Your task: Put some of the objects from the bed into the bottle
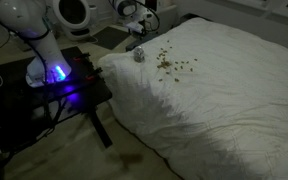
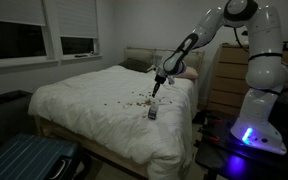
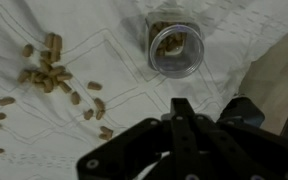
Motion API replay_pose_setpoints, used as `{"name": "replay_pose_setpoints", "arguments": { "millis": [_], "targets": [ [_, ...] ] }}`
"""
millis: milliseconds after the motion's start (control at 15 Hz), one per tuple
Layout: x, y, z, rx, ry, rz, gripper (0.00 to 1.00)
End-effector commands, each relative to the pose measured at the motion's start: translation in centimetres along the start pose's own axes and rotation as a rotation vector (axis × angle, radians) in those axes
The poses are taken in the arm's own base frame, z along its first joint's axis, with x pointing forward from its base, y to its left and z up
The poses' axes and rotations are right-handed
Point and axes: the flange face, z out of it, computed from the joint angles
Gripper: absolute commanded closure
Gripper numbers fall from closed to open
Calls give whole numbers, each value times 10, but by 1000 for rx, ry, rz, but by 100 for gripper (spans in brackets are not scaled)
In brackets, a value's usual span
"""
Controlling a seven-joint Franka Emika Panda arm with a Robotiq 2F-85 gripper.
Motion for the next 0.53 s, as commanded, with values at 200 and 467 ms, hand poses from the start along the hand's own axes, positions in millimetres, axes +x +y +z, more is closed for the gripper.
{"name": "replay_pose_setpoints", "arguments": {
  "millis": [200,467],
  "targets": [
    [-16,50,-59,-122,110,186,100],
    [-28,84,-68,-209,170,251,73]
  ]
}}
